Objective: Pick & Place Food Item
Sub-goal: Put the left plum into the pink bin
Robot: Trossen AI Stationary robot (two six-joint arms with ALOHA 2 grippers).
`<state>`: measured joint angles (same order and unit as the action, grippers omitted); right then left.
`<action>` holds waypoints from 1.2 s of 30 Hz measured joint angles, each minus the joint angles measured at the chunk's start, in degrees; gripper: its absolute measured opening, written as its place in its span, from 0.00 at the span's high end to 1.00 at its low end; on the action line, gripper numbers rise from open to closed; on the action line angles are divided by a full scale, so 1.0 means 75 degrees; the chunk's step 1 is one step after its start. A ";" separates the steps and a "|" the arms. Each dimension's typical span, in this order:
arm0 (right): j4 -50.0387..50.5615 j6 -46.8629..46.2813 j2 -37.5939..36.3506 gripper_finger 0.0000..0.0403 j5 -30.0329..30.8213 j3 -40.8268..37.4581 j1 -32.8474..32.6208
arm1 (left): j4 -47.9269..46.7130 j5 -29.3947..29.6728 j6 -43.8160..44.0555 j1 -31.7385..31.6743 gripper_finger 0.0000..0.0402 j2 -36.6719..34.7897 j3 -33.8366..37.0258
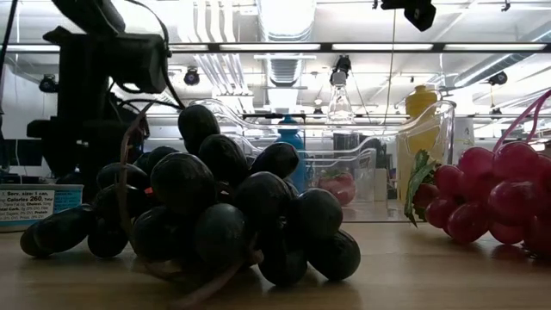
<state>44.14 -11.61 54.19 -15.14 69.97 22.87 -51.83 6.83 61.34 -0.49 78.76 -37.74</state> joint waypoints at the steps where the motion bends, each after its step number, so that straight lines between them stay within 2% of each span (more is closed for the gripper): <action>1: 0.0001 -0.0002 0.0000 0.87 0.0000 -0.0002 0.0001 | 0.0167 0.0003 0.0000 -0.0005 0.14 0.0000 0.0086; 9: 0.0000 -0.0038 0.0000 0.87 0.0003 0.0000 0.0000 | 0.0877 -0.0029 0.0000 -0.0006 0.12 0.0000 0.0231; 12: -0.0002 -0.0057 0.0000 0.87 0.0006 -0.0002 0.0001 | 0.0883 -0.0027 0.0000 -0.0004 0.14 0.0000 0.0231; 22: -0.0018 -0.0057 0.0000 0.87 0.0009 -0.0002 0.0000 | 0.0915 -0.0027 0.0000 -0.0003 0.41 -0.0001 0.0231; 25: -0.0018 -0.0057 0.0000 0.87 0.0009 0.0000 0.0000 | 0.0915 -0.0027 0.0003 -0.0003 0.46 -0.0006 0.0228; 31: -0.0018 -0.0057 0.0000 0.87 0.0009 -0.0001 0.0000 | 0.0866 -0.0053 0.0045 -0.0003 0.45 -0.0073 0.0228; 36: -0.0018 -0.0057 0.0000 0.87 0.0012 0.0000 0.0000 | 0.0143 -0.0120 0.0436 -0.0003 0.45 -0.0489 0.0108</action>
<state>44.01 -12.03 54.19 -15.05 69.96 22.87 -50.76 5.93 64.62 -0.51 75.09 -36.94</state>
